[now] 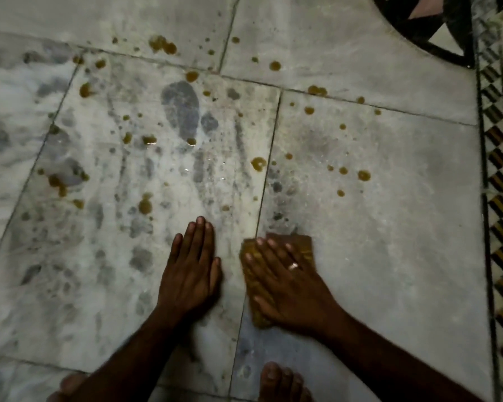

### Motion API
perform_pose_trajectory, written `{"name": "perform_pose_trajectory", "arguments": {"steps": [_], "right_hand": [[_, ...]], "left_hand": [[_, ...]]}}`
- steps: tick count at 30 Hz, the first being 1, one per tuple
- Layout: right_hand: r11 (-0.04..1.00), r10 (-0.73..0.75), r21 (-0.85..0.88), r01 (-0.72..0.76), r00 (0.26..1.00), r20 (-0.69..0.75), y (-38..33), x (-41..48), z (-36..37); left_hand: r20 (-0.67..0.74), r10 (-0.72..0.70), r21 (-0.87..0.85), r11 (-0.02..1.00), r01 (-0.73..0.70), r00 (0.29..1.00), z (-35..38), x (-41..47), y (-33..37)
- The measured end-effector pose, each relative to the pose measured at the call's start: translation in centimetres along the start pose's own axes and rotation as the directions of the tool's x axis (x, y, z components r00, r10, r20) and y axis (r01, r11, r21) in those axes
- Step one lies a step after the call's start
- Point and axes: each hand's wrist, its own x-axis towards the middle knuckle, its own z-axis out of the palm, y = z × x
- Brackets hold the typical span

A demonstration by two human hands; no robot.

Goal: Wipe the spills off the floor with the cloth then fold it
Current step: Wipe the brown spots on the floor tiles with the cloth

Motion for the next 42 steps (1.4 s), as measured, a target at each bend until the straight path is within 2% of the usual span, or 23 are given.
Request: {"name": "perform_pose_trajectory", "arguments": {"steps": [3, 5, 6, 8, 11, 15, 17, 21, 23, 26, 30, 32, 35, 38, 40, 42], "right_hand": [[0.989, 0.147, -0.006, -0.147, 0.988, -0.038, 3.1, -0.2, 0.1], [0.964, 0.266, 0.003, -0.266, 0.964, -0.018, 4.6, 2.7, -0.3], [0.96, 0.281, 0.008, -0.281, 0.96, -0.003, 4.7, 4.9, -0.5], [0.971, 0.237, 0.019, -0.237, 0.971, 0.016, 3.9, 9.3, -0.4], [0.996, 0.092, 0.012, -0.092, 0.996, -0.016, 0.1, 12.1, 0.4], [0.995, -0.1, 0.032, 0.099, 0.995, 0.014, -3.4, 6.8, 0.2], [0.993, -0.119, 0.011, 0.119, 0.992, 0.044, -2.0, 4.2, 0.2], [0.993, 0.121, 0.01, -0.121, 0.993, 0.012, 1.7, 6.9, -0.3], [0.985, 0.171, 0.031, -0.171, 0.985, 0.027, 1.2, 11.0, -0.4], [0.998, 0.06, 0.026, -0.061, 0.998, 0.036, -1.7, 14.5, 0.5], [0.986, -0.168, 0.032, 0.166, 0.983, 0.073, -4.1, 9.9, 0.5], [0.957, -0.288, 0.039, 0.286, 0.948, 0.133, -3.0, 8.0, -0.3], [0.893, -0.443, 0.055, 0.446, 0.852, 0.281, 0.5, 8.4, -2.4], [0.863, -0.493, 0.092, 0.496, 0.792, 0.359, 3.5, 11.5, -5.3], [0.846, -0.511, 0.022, 0.533, 0.797, 0.323, 4.1, 13.9, -6.2], [0.866, -0.478, -0.01, 0.501, 0.833, 0.278, 3.0, 14.7, -5.7]], "left_hand": [[0.006, 0.006, -0.018, 1.0, -0.006, 1.0, 0.0, -0.1, -0.1], [-0.002, 0.003, -0.031, 1.0, -0.003, 1.0, 0.0, -0.2, 0.1], [-0.014, 0.004, -0.034, 0.999, -0.004, 1.0, -0.2, -0.1, 0.0], [-0.034, 0.0, -0.035, 0.999, -0.001, 0.999, -0.4, 0.0, -0.4], [-0.053, -0.049, -0.028, 0.998, 0.047, 0.997, -0.6, 0.1, -1.6], [-0.058, -0.034, 0.0, 0.999, 0.034, 0.998, -0.7, -0.7, -3.7], [-0.066, -0.022, 0.001, 1.0, 0.022, 0.998, -0.6, -1.2, -4.0], [-0.054, -0.045, -0.04, 0.998, 0.043, 0.998, -0.8, -1.4, -3.7], [-0.045, -0.053, -0.06, 0.997, 0.051, 0.998, -0.8, -1.3, -3.7], [-0.062, -0.092, -0.107, 0.991, 0.085, 0.994, -0.9, -1.2, -3.7], [-0.084, -0.029, -0.091, 0.996, 0.022, 0.996, -0.7, -1.4, -4.2], [-0.082, -0.018, -0.053, 0.999, 0.014, 0.996, -0.6, -1.3, -4.3], [-0.086, -0.028, -0.036, 0.999, 0.025, 0.996, -0.5, -1.3, -4.0], [-0.086, -0.033, -0.026, 0.999, 0.031, 0.996, -0.5, -1.3, -3.9], [-0.079, -0.032, -0.028, 0.999, 0.03, 0.996, -0.6, -1.3, -3.9], [-0.074, -0.042, -0.041, 0.998, 0.039, 0.996, -0.6, -1.3, -3.9]]}}
